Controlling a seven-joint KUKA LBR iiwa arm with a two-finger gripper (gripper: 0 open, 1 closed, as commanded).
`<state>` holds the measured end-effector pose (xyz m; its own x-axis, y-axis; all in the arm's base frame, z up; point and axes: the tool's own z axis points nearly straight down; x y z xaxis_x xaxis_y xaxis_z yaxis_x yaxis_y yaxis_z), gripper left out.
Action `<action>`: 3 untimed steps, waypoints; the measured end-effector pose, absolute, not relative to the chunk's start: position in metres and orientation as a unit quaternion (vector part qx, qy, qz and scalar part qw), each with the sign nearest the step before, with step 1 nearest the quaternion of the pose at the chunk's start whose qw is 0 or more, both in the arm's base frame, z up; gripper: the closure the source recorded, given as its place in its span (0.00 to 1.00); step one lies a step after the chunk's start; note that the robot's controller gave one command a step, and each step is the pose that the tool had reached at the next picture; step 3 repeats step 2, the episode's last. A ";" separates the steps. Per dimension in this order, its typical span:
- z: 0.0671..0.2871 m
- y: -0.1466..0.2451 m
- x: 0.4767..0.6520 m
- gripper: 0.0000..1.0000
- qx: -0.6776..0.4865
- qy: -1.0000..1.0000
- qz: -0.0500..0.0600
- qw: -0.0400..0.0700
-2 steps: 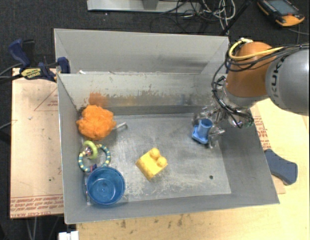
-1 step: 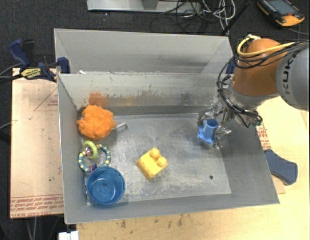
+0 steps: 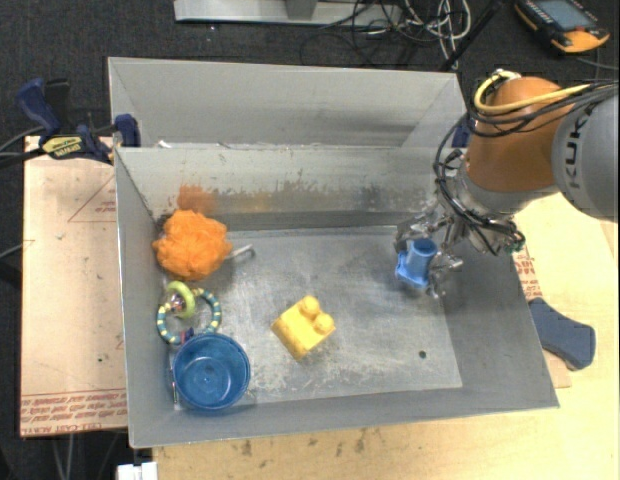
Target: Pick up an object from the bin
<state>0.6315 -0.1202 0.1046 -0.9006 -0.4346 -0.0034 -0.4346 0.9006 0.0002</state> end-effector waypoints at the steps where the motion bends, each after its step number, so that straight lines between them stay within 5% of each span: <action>1: 0.153 -0.117 0.634 1.00 -0.234 0.972 0.002 -0.001; 2: 0.223 -0.116 0.637 1.00 -0.236 0.972 0.000 0.001; 3: 0.223 -0.116 0.637 1.00 -0.236 0.972 0.000 0.001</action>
Offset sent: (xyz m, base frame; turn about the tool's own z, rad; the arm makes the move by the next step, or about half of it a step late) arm 0.0047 0.0039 0.1264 -0.0290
